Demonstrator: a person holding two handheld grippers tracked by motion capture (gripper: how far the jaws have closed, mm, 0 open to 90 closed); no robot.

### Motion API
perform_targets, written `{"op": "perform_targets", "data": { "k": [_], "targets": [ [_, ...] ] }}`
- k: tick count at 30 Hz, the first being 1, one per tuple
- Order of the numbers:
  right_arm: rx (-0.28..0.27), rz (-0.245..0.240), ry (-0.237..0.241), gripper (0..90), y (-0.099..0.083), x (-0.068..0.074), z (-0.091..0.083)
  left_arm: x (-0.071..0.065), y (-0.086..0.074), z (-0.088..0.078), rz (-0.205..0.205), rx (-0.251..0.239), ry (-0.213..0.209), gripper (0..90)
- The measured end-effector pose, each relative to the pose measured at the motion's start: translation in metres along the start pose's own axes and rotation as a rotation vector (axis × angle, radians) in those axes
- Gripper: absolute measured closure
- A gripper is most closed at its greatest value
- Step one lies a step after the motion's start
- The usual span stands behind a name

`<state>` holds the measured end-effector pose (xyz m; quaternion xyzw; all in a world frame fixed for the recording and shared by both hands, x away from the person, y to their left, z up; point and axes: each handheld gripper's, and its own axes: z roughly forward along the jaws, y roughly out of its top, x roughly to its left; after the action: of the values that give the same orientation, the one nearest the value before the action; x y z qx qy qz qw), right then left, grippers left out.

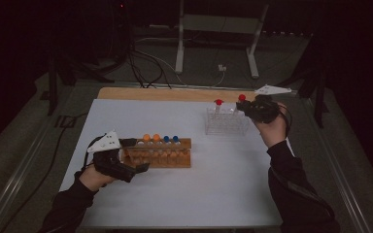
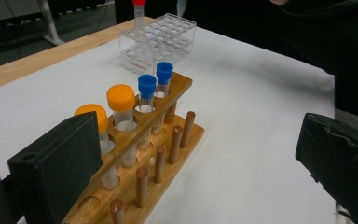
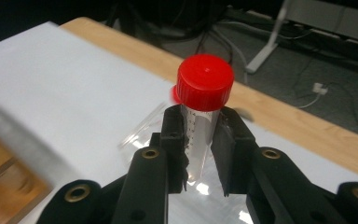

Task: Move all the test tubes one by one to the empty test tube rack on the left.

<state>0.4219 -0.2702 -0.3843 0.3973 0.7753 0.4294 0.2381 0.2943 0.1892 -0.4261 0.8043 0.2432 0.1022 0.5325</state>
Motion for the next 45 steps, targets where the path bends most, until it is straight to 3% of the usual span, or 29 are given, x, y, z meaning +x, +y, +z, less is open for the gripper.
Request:
{"op": "perform_targets", "data": {
  "k": [10,28,38,45],
  "targets": [
    [0.008,-0.058,0.104,74.2,-0.021,0.037,-0.017,-0.003,0.006,0.003,-0.001,-0.001,-0.016,1.0],
    [0.050,-0.166,0.274,74.2,-0.059,0.106,-0.036,-0.018,0.018,0.030,0.023,0.015,-0.085,1.1],
    [0.054,-0.200,0.342,74.2,-0.068,0.133,-0.037,-0.031,0.029,0.051,0.040,0.019,-0.133,1.5],
    [0.052,-0.215,0.372,74.2,-0.069,0.143,-0.037,-0.041,0.036,0.067,0.052,0.021,-0.179,3.9]
  ]
}}
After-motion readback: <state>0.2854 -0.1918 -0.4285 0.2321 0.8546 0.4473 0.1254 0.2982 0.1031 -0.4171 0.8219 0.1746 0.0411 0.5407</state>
